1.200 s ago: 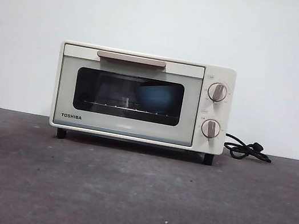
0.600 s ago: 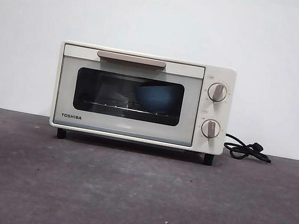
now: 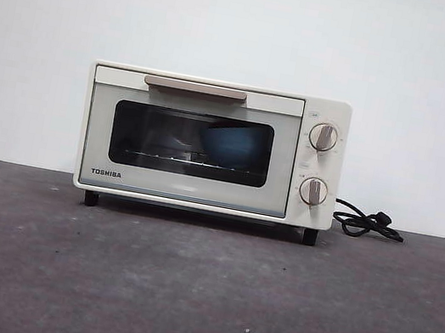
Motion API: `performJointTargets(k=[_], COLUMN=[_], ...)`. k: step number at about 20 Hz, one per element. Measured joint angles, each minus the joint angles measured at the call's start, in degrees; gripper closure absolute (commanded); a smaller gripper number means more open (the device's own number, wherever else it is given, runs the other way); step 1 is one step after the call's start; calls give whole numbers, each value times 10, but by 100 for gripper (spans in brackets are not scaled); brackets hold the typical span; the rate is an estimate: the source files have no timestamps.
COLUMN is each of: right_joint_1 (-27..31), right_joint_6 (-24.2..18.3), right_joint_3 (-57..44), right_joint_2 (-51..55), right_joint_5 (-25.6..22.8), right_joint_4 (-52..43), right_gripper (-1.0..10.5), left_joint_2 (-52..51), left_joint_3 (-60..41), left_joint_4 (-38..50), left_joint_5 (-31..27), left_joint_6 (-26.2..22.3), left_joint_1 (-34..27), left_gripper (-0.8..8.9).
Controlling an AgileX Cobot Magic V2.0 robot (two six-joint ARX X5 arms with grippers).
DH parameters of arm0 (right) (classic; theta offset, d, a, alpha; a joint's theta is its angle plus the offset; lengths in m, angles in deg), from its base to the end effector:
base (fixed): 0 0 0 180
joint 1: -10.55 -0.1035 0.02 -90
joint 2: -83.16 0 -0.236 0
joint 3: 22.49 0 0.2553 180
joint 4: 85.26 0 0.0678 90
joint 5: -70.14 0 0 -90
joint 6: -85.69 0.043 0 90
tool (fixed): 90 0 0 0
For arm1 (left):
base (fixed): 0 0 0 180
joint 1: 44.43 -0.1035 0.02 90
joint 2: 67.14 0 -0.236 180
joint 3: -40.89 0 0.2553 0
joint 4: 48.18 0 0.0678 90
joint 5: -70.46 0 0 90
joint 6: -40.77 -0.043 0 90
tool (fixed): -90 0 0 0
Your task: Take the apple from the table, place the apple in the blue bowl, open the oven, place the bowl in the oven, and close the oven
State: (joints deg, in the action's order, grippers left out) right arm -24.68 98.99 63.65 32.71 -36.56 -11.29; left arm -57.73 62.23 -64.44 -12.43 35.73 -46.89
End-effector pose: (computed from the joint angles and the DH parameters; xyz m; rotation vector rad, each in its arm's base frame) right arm 0.1400 0.0837 0.3669 -0.0706 0.6330 0.2384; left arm 0.1472 0.0010 0.1865 0.0816 0.0717 -0.0844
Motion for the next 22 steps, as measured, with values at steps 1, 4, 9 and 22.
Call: performJointTargets(k=[1,4,9,22], right_joint_1=[0,0,0,0], right_joint_6=[0,0,0,-5], right_joint_3=[0,0,0,0], right_joint_2=[0,0,0,0], right_joint_5=[0,0,0,-1], right_joint_4=[0,0,0,0], right_gripper=[945,945,945,945], left_joint_2=[-23,-66,-90,-69], left_joint_3=[-14,-46,-67,-67], left_joint_4=[-7,-31,-71,-66], left_joint_5=[-1,-2,-7,-7], left_joint_6=[5,12,13,13], left_joint_1=[0,0,4,5], left_gripper=[817,817,817,817])
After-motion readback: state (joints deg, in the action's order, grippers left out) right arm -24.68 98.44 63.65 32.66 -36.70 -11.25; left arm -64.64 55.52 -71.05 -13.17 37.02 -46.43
